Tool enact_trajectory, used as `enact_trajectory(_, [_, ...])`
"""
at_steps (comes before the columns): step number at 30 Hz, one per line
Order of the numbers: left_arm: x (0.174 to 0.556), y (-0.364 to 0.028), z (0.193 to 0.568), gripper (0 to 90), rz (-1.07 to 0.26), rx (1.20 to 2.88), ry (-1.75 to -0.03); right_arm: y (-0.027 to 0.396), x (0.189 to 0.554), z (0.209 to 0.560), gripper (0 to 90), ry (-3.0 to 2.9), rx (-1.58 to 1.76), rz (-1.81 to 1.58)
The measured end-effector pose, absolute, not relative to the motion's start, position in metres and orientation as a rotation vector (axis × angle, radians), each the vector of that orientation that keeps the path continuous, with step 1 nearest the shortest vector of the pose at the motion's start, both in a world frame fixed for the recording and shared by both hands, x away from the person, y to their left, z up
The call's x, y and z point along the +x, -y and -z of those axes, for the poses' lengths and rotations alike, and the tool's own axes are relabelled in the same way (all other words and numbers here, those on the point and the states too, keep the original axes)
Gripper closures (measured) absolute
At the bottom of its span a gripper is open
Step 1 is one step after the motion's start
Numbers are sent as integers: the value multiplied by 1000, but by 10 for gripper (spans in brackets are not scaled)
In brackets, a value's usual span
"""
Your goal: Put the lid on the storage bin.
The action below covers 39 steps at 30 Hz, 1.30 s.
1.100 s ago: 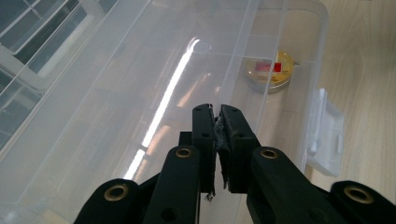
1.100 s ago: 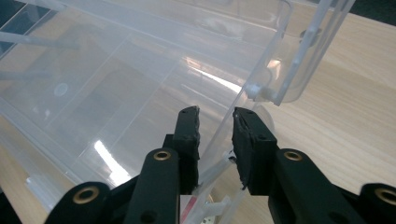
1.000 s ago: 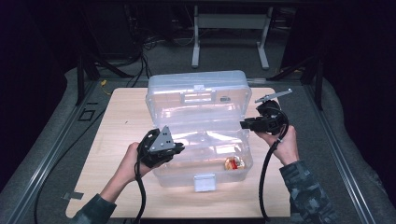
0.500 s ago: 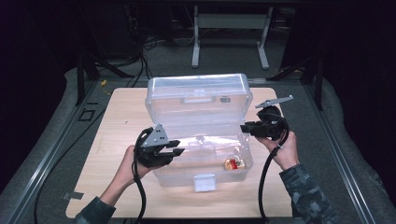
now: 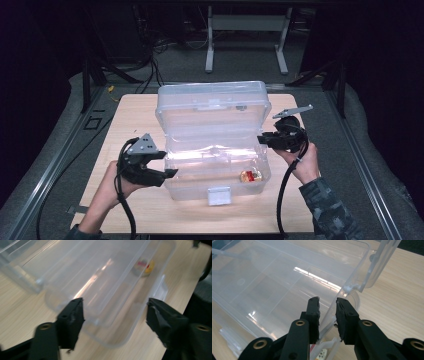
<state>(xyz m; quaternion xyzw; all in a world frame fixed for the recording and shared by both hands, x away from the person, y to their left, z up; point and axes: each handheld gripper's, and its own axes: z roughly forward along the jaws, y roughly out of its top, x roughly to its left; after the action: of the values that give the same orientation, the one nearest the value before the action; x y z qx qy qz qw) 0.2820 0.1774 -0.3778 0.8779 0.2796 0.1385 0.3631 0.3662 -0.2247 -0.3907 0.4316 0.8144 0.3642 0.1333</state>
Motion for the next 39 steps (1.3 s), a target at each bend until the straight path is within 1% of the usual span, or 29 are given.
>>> enact_trajectory(2, [274,-194,374,262,-383,2252,-752,226,366,391,729,-2363,1252,-1062])
enact_trajectory(5, [274,-206,377,246,-395,2269,-821,225,365,392,728,-2361,1247,-1057])
enact_trajectory(6, [274,-206,377,231,-395,2269,-821,225,365,392,728,-2361,1247,-1057])
enact_trajectory(7, [277,-213,385,217,-381,2292,-865,226,364,392,726,-2365,1245,-1054])
enact_trajectory(8, [277,-213,385,215,-381,2292,-865,226,364,392,726,-2365,1245,-1054])
enact_trajectory(9, [282,-219,398,208,-363,2320,-908,227,363,393,724,-2363,1243,-1059])
enact_trajectory(10, [283,-221,402,203,-360,2334,-918,227,363,393,724,-2365,1240,-1059])
enact_trajectory(14, [292,-231,420,180,-343,2348,-992,227,362,395,721,-2368,1236,-1059])
enact_trajectory(24, [299,-237,435,161,-306,2346,-1032,228,356,401,712,-2390,1222,-1057])
enact_trajectory(28, [301,-238,436,157,-299,2345,-1032,229,354,405,692,-2420,1208,-1042])
enact_trajectory(29, [301,-238,436,157,-299,2345,-1032,230,353,405,669,-2426,1202,-1052])
enact_trajectory(31, [300,-238,436,157,-298,2345,-1029,233,350,401,498,-2457,1189,-1086])
enact_trajectory(32, [300,-238,436,157,-297,2346,-1026,233,350,401,498,-2457,1189,-1086])
enact_trajectory(33, [300,-238,436,157,-299,2347,-1025,235,346,397,436,-2460,1172,-1117])
enact_trajectory(34, [301,-239,436,157,-298,2346,-1028,238,343,393,352,-2482,1182,-1118])
enact_trajectory(35, [301,-239,436,157,-295,2344,-1028,242,338,393,245,-2488,1190,-1166])
enact_trajectory(38, [301,-239,437,156,-294,2343,-1031,245,333,392,213,-2490,1203,-1193])
enact_trajectory(39, [301,-239,437,156,-296,2351,-1028,246,328,391,191,-2474,1210,-1200])
